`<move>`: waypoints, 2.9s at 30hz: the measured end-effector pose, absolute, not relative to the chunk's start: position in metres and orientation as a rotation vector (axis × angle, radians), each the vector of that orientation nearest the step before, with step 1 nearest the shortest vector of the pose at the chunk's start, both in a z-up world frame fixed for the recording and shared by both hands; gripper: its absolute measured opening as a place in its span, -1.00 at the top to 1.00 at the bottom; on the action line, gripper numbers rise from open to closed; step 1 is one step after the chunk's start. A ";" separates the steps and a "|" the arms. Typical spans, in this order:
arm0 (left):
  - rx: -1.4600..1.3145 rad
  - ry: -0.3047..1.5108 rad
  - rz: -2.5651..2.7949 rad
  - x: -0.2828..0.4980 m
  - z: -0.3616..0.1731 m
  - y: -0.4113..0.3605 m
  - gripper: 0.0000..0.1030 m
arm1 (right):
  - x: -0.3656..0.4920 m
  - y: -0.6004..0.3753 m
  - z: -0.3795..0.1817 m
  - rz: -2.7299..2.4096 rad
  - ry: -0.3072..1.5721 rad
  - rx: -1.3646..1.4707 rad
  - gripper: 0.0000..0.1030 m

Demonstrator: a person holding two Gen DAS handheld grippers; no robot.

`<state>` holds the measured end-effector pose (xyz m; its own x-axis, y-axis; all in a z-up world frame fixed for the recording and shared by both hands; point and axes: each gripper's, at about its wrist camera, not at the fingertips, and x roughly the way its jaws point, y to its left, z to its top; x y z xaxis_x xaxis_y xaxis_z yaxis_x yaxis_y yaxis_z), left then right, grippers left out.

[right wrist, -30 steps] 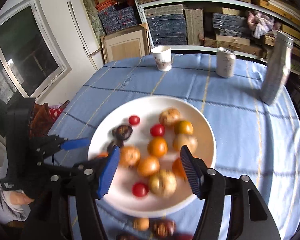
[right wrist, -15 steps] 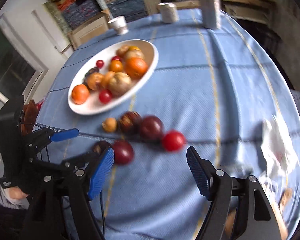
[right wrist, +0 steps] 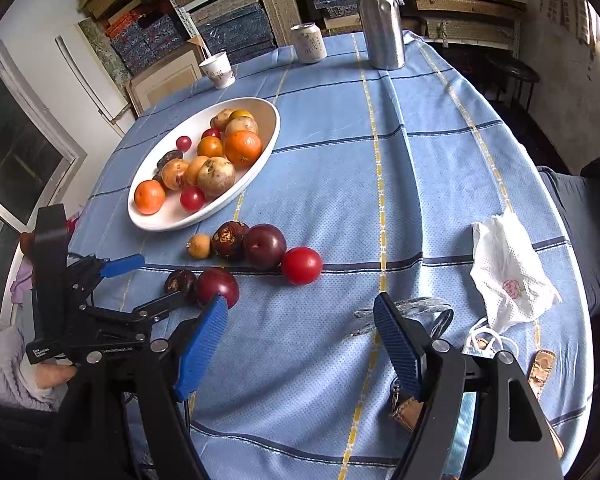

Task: Organize fruits
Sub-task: 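Move both open tools back toward the remaining fruit on the cloth, then grasp a dark brown mangosteen with the left tool while the right tool grasps a dark red plum, then carry the mangosteen and plum onto the white plate and open both tools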

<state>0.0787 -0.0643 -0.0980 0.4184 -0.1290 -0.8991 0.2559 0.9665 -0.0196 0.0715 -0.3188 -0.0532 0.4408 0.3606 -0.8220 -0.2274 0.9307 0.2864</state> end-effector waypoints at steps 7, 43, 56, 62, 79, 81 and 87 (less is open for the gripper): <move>0.076 1.156 -0.296 0.078 -0.104 -0.069 -0.45 | 0.067 -0.317 -0.051 0.386 1.048 0.107 -0.48; 0.031 1.128 -0.068 0.041 -0.085 0.022 0.16 | 0.098 -0.216 -0.109 0.574 1.182 -0.026 0.07; 0.013 1.113 -0.095 0.051 -0.080 0.019 0.16 | 0.090 -0.218 -0.106 0.592 1.183 -0.017 0.24; -0.016 1.060 -0.123 0.075 -0.057 0.012 0.16 | 0.092 -0.242 -0.073 0.555 1.109 0.007 0.24; 0.022 0.969 -0.118 0.234 -0.020 0.019 0.16 | 0.189 -0.171 -0.028 0.662 0.975 -0.011 0.24; 0.030 0.976 -0.124 0.250 -0.026 0.016 0.16 | 0.201 -0.155 -0.034 0.680 0.982 -0.024 0.24; 0.038 1.014 -0.153 0.296 -0.053 0.015 0.16 | 0.236 -0.123 -0.056 0.703 1.011 -0.053 0.24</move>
<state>0.2958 0.0154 -0.0528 0.5185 -0.1101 -0.8480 0.1456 0.9886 -0.0393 0.2356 -0.1229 -0.0558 0.3333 0.5143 -0.7902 -0.5614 0.7816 0.2719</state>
